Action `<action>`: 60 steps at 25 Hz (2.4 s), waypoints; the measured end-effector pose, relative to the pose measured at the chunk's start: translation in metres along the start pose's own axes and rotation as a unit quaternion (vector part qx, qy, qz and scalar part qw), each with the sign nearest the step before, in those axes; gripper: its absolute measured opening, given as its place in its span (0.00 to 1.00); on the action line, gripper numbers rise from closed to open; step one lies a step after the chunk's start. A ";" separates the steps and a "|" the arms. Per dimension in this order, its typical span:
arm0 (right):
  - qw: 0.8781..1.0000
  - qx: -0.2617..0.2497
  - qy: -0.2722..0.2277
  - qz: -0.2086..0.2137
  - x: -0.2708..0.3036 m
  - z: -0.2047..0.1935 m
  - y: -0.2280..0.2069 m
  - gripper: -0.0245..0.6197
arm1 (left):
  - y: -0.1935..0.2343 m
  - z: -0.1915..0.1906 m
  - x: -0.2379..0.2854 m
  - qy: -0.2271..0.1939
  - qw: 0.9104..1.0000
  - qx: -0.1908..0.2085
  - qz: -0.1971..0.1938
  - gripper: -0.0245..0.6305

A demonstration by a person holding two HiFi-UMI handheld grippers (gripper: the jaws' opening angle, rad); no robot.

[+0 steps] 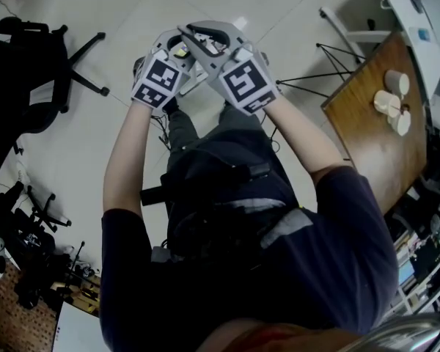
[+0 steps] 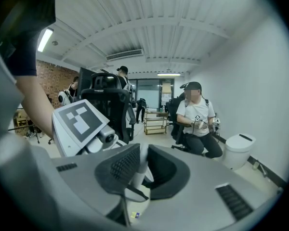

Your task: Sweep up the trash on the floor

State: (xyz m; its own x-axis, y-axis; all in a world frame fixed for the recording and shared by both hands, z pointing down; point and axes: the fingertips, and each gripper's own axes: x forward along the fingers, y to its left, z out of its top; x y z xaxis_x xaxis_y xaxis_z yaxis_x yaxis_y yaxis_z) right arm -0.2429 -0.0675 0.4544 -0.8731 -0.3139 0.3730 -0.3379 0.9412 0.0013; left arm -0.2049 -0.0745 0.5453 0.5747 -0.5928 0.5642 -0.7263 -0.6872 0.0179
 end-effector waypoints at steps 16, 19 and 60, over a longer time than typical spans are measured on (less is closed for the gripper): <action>0.996 -0.002 0.019 -0.090 0.030 0.017 -0.043 0.14 | 0.045 0.020 0.019 -0.001 0.996 0.065 -0.058 0.19; 0.996 -0.006 0.020 -0.085 0.033 0.017 -0.045 0.14 | 0.048 0.020 0.021 0.001 0.996 0.065 -0.056 0.19; 0.998 0.045 0.028 0.019 0.006 0.044 -0.014 0.14 | 0.018 0.033 -0.012 0.077 0.987 0.001 -0.142 0.18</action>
State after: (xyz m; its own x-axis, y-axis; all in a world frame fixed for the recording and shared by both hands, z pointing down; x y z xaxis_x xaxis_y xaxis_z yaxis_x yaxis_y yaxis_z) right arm -0.2594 -0.0880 0.4157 -0.8663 -0.2680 0.4216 -0.3370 0.9365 -0.0972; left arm -0.2123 -0.0932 0.5116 0.6904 -0.3054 0.6558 -0.5435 -0.8173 0.1915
